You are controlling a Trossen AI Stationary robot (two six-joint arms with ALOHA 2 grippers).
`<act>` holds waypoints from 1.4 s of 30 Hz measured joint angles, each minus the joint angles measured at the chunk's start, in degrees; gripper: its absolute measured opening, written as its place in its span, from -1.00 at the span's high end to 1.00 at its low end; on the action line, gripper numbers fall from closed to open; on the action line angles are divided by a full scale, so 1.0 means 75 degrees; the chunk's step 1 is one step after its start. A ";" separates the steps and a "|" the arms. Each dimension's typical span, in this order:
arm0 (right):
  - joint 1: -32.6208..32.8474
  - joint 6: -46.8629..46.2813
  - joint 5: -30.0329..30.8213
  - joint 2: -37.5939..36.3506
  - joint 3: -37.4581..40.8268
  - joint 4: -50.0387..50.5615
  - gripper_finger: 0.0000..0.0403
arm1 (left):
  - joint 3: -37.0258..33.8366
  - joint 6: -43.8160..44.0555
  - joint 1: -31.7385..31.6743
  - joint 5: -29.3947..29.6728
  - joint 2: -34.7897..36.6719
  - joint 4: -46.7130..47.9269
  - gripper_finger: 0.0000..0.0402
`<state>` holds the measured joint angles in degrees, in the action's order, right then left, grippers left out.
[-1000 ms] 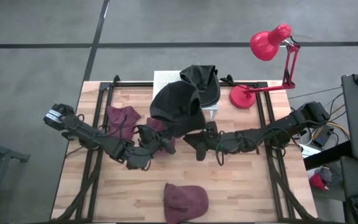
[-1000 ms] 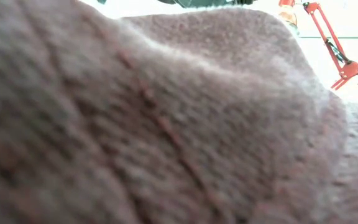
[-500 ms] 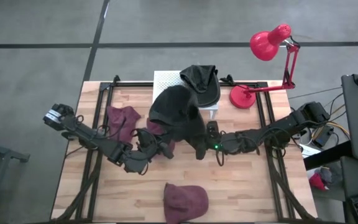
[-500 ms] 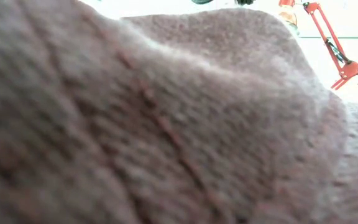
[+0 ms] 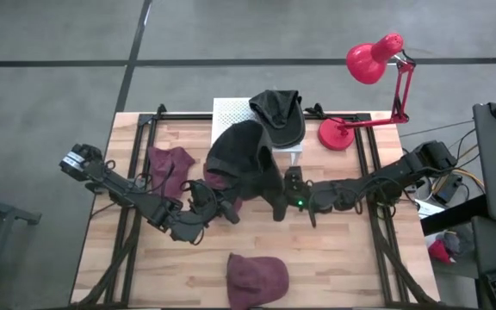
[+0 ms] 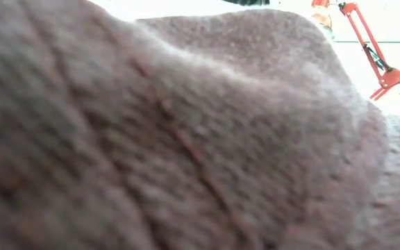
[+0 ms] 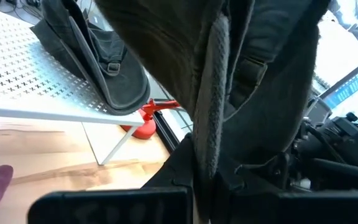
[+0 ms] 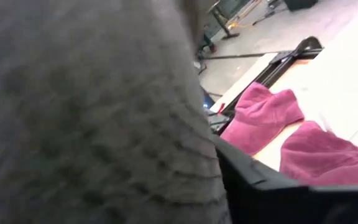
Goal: Pick & Place hat
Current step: Stack the black cap on the black caps on the shelf
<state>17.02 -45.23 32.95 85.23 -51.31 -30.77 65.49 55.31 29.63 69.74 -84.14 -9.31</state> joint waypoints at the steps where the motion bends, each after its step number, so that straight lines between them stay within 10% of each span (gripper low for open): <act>1: 0.0000 0.0030 -0.0062 0.0000 0.0000 0.0009 0.72 | 0.0000 -0.0029 -0.0003 0.0014 0.0000 0.0008 0.92; 19: -0.0556 0.0264 -0.0608 -0.0817 -0.0027 0.0671 0.94 | 0.0236 -0.4482 -0.0561 -0.0799 0.0492 0.0063 0.79; 33: -0.1051 0.0193 -0.0039 -0.1022 0.0009 0.0904 0.94 | 0.0238 -0.4001 -0.2109 -0.3810 0.2137 0.3221 0.47; 42: -0.2672 -0.0801 -0.1667 -0.1662 0.0009 0.2315 0.94 | 0.0130 -0.3965 -0.1974 -0.4315 0.3084 0.5057 0.44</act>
<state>-3.02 -51.24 20.45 72.76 -51.24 -13.40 66.47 25.57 14.82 37.38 -61.01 28.62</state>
